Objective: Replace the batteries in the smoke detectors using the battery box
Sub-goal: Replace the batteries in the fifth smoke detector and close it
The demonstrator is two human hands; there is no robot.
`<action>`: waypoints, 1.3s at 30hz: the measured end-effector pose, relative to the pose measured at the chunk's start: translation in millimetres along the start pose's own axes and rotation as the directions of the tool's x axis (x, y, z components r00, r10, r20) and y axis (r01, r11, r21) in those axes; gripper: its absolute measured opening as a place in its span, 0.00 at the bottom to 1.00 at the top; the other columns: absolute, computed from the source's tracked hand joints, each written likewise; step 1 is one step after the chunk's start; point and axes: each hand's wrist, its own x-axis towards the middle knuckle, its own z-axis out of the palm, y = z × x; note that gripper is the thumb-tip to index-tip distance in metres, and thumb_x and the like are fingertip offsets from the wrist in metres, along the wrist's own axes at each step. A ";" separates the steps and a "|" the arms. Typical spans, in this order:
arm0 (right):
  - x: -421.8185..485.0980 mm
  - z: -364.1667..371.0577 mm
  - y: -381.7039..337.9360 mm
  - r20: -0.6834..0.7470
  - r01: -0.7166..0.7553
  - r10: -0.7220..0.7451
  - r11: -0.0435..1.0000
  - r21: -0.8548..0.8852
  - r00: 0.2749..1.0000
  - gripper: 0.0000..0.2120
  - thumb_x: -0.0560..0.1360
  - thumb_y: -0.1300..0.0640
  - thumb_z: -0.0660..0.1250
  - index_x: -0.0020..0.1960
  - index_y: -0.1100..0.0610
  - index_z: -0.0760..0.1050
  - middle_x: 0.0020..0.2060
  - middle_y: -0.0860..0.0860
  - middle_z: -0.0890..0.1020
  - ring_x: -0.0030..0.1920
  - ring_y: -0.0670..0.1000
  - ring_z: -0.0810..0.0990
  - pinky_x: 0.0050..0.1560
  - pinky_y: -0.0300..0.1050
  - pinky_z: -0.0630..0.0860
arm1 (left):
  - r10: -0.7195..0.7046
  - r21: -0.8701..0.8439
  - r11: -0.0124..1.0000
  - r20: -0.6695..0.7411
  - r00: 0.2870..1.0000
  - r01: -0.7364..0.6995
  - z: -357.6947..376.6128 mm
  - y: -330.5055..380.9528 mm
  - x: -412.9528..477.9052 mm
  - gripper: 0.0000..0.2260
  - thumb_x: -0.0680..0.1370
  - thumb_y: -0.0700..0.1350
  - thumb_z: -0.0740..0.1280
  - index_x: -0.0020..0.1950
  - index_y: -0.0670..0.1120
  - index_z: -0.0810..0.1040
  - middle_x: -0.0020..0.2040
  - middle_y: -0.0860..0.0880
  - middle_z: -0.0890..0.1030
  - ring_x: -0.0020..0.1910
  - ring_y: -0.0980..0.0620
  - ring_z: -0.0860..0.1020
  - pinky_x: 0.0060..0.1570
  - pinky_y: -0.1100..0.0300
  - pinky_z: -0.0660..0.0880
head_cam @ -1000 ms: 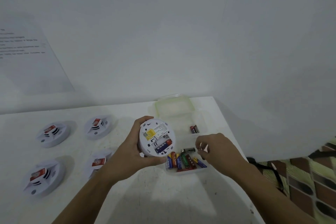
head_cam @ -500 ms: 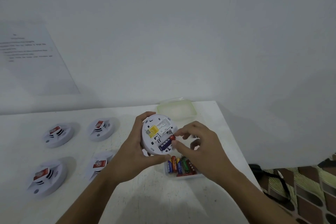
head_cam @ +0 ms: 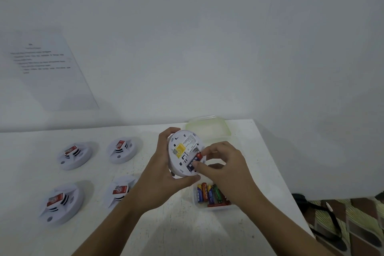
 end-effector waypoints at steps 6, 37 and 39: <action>1.0 2.9 2.6 0.004 0.034 -0.034 0.996 -0.085 0.999 0.17 0.65 0.50 0.82 0.50 0.53 0.83 0.49 0.46 0.80 0.47 0.46 0.83 0.49 0.37 0.83 | -0.023 0.001 1.000 0.045 0.999 0.023 -2.6 -5.5 1.5 0.39 0.67 0.43 0.82 0.69 0.57 0.61 0.60 0.64 0.74 0.64 0.56 0.75 0.53 0.61 0.81; 10.6 -23.7 19.6 0.070 0.343 -0.336 0.925 -0.164 0.939 0.07 0.69 0.60 0.78 0.47 0.53 0.86 0.44 0.47 0.82 0.40 0.47 0.83 0.38 0.38 0.82 | -0.070 0.038 0.997 0.222 0.972 0.063 -0.1 -3.3 9.2 0.41 0.68 0.41 0.81 0.71 0.56 0.59 0.57 0.65 0.76 0.61 0.58 0.78 0.53 0.55 0.82; 10.3 -22.4 20.1 0.081 0.270 -0.262 0.957 -0.111 0.962 0.07 0.69 0.60 0.79 0.44 0.50 0.84 0.46 0.46 0.81 0.44 0.47 0.83 0.38 0.38 0.82 | -0.082 0.027 0.997 0.220 0.972 0.078 -0.6 -4.2 10.7 0.41 0.68 0.41 0.81 0.70 0.58 0.59 0.58 0.66 0.75 0.61 0.59 0.77 0.51 0.59 0.82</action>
